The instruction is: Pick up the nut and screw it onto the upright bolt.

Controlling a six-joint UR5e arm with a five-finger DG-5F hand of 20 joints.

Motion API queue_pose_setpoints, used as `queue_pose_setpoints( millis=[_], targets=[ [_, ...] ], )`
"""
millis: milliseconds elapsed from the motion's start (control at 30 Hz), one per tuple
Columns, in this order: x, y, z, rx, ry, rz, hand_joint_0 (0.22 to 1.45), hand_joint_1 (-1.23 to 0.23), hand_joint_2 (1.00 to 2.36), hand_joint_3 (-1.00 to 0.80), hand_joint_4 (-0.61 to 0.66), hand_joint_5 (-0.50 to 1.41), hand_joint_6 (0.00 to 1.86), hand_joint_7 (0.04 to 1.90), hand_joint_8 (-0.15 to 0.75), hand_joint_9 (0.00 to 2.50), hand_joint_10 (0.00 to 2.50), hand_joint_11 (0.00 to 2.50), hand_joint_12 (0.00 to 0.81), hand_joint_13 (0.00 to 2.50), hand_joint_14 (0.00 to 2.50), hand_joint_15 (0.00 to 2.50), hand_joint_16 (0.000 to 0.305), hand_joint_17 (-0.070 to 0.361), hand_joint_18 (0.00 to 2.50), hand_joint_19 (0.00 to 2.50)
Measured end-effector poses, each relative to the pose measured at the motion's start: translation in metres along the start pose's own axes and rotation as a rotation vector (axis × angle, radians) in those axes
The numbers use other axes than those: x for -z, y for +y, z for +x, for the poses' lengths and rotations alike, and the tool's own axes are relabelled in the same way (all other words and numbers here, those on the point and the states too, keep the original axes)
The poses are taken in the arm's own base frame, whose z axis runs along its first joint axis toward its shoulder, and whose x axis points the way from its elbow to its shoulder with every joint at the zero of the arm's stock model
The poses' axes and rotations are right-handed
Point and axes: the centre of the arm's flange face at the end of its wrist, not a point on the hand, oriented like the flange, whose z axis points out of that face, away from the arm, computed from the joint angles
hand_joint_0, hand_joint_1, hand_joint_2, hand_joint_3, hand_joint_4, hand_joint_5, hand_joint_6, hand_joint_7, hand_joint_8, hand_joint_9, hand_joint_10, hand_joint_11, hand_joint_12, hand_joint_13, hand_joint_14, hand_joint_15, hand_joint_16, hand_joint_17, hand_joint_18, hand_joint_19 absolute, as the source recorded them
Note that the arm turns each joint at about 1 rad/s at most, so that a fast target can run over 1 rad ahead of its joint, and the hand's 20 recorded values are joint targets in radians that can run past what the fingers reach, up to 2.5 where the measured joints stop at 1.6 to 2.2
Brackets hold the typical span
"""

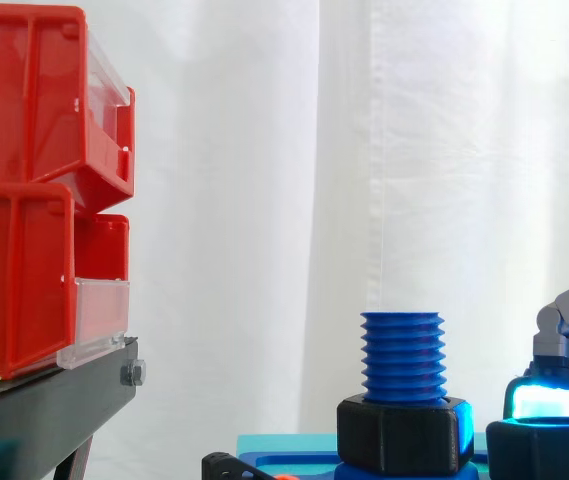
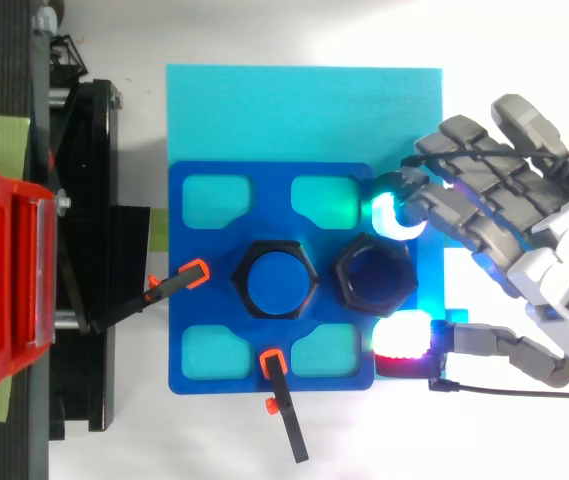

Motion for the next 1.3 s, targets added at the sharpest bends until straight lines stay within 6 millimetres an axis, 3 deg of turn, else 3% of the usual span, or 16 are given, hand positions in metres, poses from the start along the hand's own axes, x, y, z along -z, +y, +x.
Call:
queue_pose_setpoints(
  millis=[533,933,1300],
  targets=[
    [0.002,-0.003,-0.023,0.005,0.016,0.010,0.54,-0.57,1.00,-0.50,0.24,-0.22,0.73,1.12,0.315,0.49,0.01,0.17,0.327,0.36,0.00,0.00,0.036,0.081,0.19,0.00],
    [0.006,-0.016,-0.053,0.025,0.028,0.026,0.54,-0.57,1.00,-0.50,0.24,-0.22,0.73,1.12,0.316,0.49,0.00,0.18,0.326,0.36,0.00,0.00,0.036,0.081,0.18,0.00],
    [-0.011,-0.015,-0.104,0.027,0.009,-0.009,0.54,-0.57,1.00,-0.50,0.24,-0.22,0.73,1.11,0.314,0.49,0.00,0.17,0.324,0.36,0.00,0.00,0.036,0.081,0.18,0.00]
  ],
)
